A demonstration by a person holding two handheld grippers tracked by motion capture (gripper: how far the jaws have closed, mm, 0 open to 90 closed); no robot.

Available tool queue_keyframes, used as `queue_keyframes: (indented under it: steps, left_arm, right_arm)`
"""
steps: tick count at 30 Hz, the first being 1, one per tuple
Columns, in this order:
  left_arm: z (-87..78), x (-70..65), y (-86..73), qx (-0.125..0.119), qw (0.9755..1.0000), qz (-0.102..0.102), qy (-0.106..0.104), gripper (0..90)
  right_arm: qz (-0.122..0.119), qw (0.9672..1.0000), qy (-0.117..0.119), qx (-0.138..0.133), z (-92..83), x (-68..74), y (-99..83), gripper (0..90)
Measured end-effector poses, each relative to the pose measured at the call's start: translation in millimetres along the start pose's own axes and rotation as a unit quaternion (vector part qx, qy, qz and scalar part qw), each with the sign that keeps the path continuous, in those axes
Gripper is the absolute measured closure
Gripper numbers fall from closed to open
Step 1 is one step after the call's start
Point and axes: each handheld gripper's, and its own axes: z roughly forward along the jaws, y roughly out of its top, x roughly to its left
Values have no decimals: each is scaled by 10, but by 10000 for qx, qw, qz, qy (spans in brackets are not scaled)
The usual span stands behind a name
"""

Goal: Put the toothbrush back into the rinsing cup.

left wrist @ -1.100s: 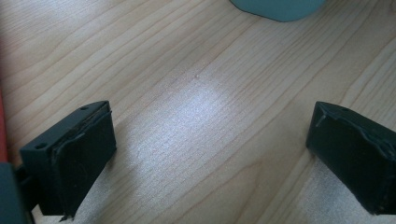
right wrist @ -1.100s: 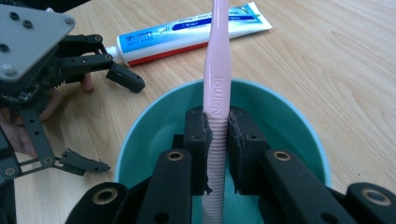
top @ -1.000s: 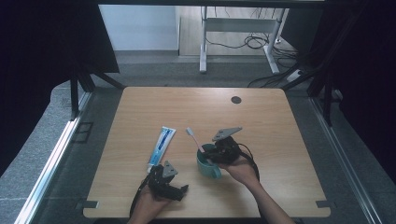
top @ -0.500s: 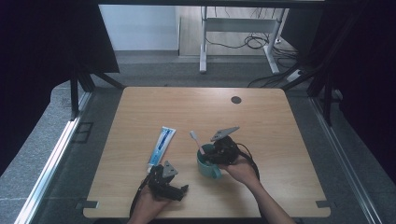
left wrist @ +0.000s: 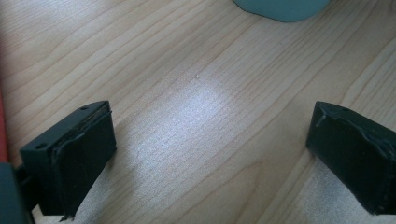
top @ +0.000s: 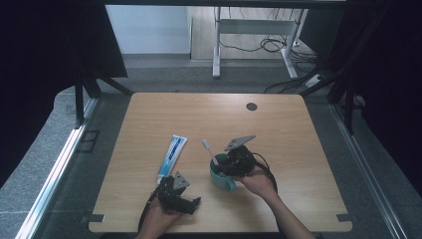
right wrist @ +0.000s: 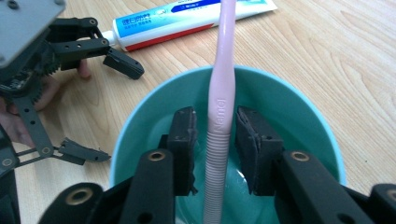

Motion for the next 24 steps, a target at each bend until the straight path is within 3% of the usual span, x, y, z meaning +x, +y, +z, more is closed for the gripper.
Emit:
queue_keyframes:
  steps: [9, 24]
  left_arm:
    - [0, 1, 0, 4, 10000, 5, -4, 15]
    - [0, -1, 0, -1, 10000, -8, 1, 15]
  right_arm:
    - [-185, 9998, -31, 47, -73, 63, 64, 525]
    - [-278, 9994, -179, -86, -247, 124, 141, 423]
